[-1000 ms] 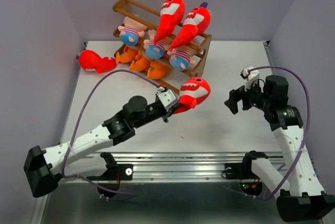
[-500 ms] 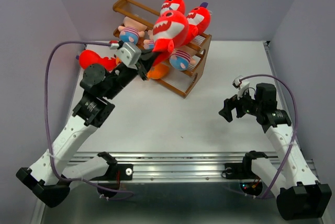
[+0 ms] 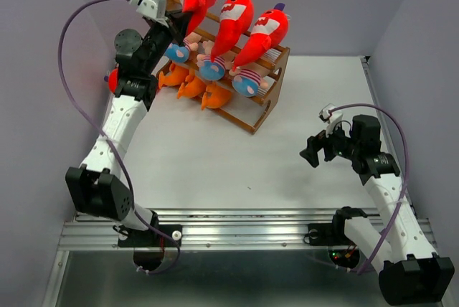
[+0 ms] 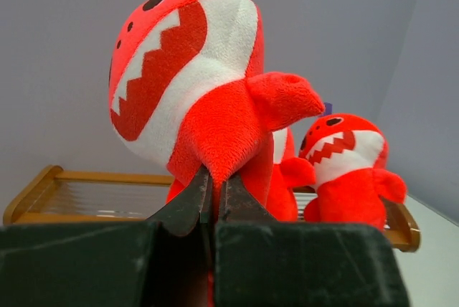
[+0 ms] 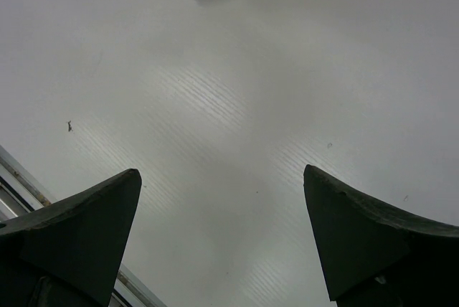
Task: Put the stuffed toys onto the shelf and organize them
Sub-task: Place the stuffed toy onto shelf, then grab a stuffed toy with the left arm
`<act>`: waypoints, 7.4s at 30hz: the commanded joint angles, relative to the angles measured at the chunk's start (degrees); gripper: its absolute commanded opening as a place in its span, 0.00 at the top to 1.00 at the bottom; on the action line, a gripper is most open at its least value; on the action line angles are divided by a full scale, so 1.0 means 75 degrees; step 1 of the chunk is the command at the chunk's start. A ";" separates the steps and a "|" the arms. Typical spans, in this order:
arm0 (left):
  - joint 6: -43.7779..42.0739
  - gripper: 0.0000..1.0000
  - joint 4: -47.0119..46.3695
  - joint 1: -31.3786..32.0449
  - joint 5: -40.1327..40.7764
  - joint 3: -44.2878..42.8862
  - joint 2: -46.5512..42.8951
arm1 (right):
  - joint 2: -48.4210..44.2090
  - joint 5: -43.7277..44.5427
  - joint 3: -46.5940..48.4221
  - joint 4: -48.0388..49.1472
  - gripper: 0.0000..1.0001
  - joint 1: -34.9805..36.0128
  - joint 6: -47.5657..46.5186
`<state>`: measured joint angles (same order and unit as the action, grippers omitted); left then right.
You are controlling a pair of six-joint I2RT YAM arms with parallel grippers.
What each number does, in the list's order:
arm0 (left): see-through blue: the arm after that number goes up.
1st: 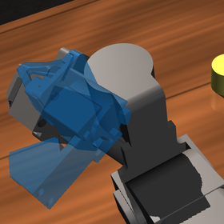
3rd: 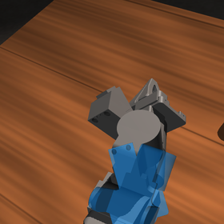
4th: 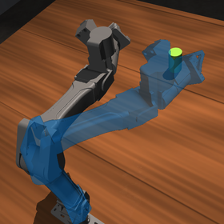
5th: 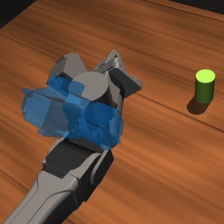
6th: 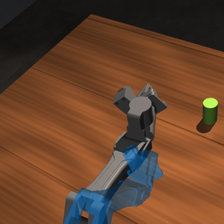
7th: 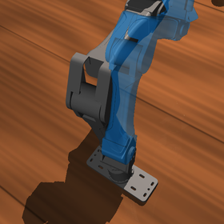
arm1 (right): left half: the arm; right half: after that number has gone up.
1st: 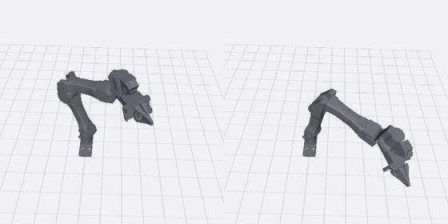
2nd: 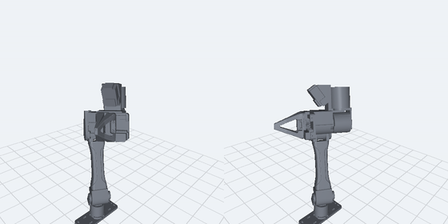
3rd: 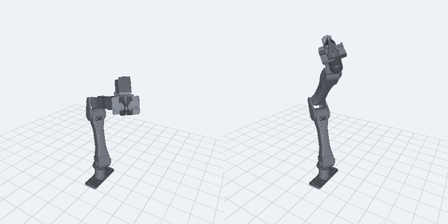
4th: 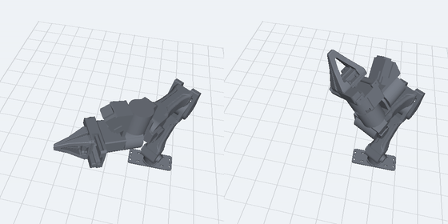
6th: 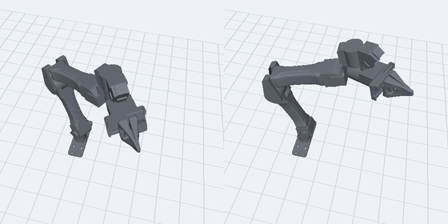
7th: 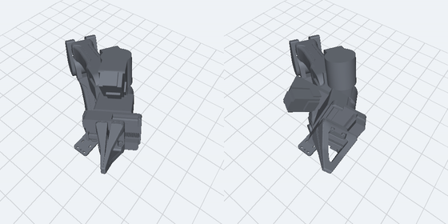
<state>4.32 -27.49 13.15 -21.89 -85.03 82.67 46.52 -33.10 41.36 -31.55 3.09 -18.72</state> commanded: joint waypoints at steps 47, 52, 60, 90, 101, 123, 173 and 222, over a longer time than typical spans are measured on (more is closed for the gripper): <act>0.1159 1.00 -0.1644 -0.0769 -0.1136 -0.1213 0.3321 | -0.0390 -0.0637 -0.0054 0.0199 0.00 -0.0599 -0.0387; 0.1147 0.85 -0.1632 -0.0769 -0.1113 -0.1061 0.3239 | -0.0379 -0.0649 -0.0054 0.0199 0.00 -0.0600 -0.0387; 0.1159 0.59 -0.1656 -0.0769 -0.1066 -0.0815 0.3098 | -0.0402 -0.0661 -0.0054 0.0199 0.00 -0.0600 -0.0387; 0.1159 0.07 -0.2218 -0.0862 -0.0668 0.0706 0.1131 | -0.0461 -0.0707 -0.0066 0.0175 0.00 -0.0670 -0.0434; 0.0210 0.01 -0.0790 -0.1131 0.0762 0.2805 -0.1752 | -0.0437 -0.0637 -0.0066 0.0164 0.00 -0.0670 -0.0434; 0.1768 0.01 0.1309 -0.1483 0.3680 0.5841 -0.3969 | -0.0379 -0.0496 -0.0078 0.0187 0.00 -0.0670 -0.0469; 0.2905 0.01 0.2059 -0.2081 0.4770 0.5654 -0.2621 | -0.0414 -0.0426 -0.0113 0.0234 0.00 -0.0670 -0.0480; 0.2963 0.01 0.2129 -0.2093 0.4887 0.5678 -0.2597 | -0.0414 -0.0438 -0.0113 0.0222 0.00 -0.0670 -0.0504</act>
<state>26.09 -10.39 -2.11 13.74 -41.80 63.29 43.94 -36.40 40.40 -31.66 -1.50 -21.67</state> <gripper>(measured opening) 0.986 0.998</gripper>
